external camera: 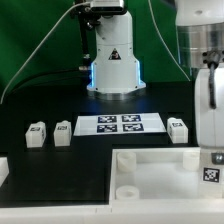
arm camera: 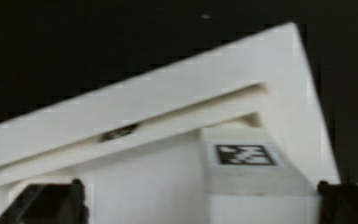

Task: Assemble one leg

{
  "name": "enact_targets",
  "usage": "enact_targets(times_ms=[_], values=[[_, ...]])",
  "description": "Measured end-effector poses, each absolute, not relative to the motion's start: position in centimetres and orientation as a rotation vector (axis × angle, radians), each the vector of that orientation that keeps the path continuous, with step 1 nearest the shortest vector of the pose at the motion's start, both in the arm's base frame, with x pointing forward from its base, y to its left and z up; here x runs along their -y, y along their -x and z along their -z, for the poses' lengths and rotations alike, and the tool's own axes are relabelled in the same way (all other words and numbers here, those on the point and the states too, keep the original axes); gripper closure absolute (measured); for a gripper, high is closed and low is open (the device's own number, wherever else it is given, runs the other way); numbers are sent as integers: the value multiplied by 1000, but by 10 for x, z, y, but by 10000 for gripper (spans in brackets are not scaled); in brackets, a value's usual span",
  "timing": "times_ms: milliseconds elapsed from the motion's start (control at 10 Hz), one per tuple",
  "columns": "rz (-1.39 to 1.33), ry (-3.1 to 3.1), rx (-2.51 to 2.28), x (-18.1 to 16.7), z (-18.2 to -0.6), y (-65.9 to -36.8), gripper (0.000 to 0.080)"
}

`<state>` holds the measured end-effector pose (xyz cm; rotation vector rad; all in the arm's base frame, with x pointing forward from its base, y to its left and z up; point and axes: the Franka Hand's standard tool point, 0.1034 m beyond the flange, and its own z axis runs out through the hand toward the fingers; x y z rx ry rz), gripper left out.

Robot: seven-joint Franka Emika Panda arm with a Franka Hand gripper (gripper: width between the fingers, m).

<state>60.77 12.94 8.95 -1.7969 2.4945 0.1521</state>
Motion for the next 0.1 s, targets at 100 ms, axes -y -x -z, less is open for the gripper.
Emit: enact_targets(times_ms=[100], values=[[-153,1798,-2496,-129,-89,-607,153]])
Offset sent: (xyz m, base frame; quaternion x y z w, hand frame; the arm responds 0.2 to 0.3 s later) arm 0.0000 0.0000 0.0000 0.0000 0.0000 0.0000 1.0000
